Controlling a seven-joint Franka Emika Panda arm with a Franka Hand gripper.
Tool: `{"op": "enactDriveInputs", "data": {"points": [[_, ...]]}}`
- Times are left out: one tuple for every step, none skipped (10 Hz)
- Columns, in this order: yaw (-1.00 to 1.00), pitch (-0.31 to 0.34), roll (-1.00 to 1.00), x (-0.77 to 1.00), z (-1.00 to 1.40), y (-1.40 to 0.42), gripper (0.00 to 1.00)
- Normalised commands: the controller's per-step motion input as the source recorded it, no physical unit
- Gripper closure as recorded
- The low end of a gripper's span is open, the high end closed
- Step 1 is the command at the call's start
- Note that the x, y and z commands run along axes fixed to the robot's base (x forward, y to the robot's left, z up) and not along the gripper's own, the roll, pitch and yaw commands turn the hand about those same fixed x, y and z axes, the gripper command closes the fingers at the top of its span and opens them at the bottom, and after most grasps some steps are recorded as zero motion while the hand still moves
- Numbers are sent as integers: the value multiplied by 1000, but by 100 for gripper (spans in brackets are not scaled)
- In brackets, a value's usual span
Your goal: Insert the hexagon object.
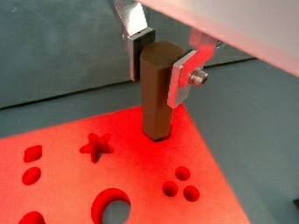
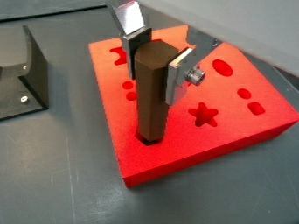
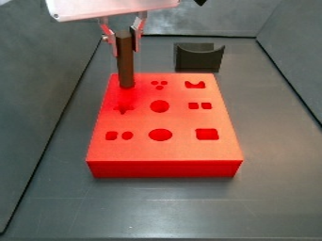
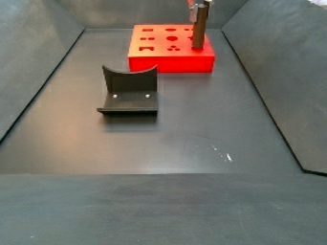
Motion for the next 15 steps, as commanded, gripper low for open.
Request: {"op": "enactDriveInputs", "data": {"points": [[-49,-56,-110,0,0,57,100],[0,-46,-46,160,-226,154,100],[0,-61,-46,57,-254,163,100],[-23,-66,-64,0,-214,49,100],[-57,-86,-60,-26,-246,0,100],[0,-37,16,0,0,-286,100],[-63,-69,0,-269,-6,-143,100],[0,-127,-73,-123,-117,-43,100],[0,-99,0,0,-371,40,100],[3,-91,-33,0,-397,169,100],[63,-80,-36,51,-363,109,100],[109,-63,-21,117,-357,174,100],[43,-37,-20,63,-300,0,100],[0,-56,-54,0,-140,-74,100],[0,0,0,29,-37,0,100]]}}
